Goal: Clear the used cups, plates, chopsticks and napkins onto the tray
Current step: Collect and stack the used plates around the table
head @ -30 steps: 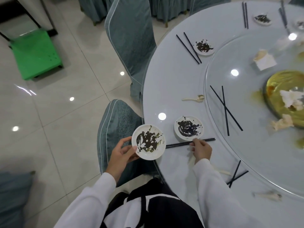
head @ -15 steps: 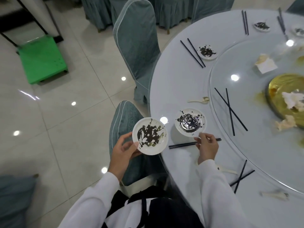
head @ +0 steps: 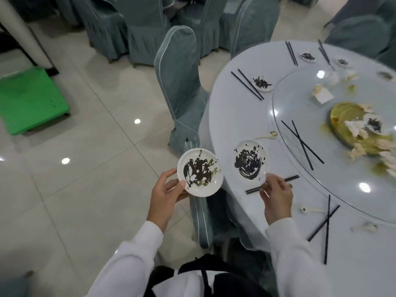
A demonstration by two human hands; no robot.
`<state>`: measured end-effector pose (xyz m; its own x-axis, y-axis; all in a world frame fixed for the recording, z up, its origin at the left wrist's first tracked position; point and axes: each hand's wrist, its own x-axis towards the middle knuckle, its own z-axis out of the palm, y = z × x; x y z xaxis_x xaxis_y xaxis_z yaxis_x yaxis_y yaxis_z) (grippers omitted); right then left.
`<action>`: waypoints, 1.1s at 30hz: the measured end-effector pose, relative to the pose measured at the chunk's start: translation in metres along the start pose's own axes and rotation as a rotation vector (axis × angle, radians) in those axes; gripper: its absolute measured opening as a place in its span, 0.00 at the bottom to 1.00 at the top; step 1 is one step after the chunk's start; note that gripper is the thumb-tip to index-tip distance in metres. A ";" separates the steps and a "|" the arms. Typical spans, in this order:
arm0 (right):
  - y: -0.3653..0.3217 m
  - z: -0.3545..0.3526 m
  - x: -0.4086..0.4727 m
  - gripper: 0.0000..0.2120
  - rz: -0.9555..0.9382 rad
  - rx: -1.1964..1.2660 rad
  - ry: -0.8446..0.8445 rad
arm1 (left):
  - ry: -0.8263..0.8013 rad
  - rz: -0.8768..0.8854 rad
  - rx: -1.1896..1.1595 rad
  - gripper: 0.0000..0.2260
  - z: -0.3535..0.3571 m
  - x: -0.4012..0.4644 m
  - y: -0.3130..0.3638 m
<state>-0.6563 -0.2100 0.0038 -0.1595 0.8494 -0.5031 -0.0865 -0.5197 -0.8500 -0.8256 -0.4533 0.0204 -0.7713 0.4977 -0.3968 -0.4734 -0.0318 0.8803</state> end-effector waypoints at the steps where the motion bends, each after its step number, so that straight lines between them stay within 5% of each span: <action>1: 0.003 0.008 -0.012 0.04 -0.005 -0.006 -0.011 | -0.013 0.000 -0.012 0.15 -0.009 0.001 0.004; 17: 0.096 0.146 -0.141 0.03 -0.126 -0.355 -0.292 | -0.089 -0.066 -0.141 0.18 -0.172 -0.014 0.034; 23: 0.110 0.195 -0.153 0.06 -0.060 -0.408 -0.511 | -0.039 -0.066 -0.169 0.21 -0.202 -0.002 0.045; 30: 0.117 0.236 -0.133 0.02 0.054 -0.356 -0.560 | -0.010 -0.078 -0.170 0.18 -0.223 0.037 0.058; 33: 0.121 0.256 -0.114 0.09 0.044 -0.372 -0.582 | -0.017 -0.103 -0.162 0.17 -0.224 0.064 0.065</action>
<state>-0.9008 -0.3928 -0.0013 -0.6659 0.5863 -0.4613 0.2585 -0.3986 -0.8799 -1.0015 -0.6180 -0.0058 -0.7083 0.5201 -0.4773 -0.6131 -0.1181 0.7811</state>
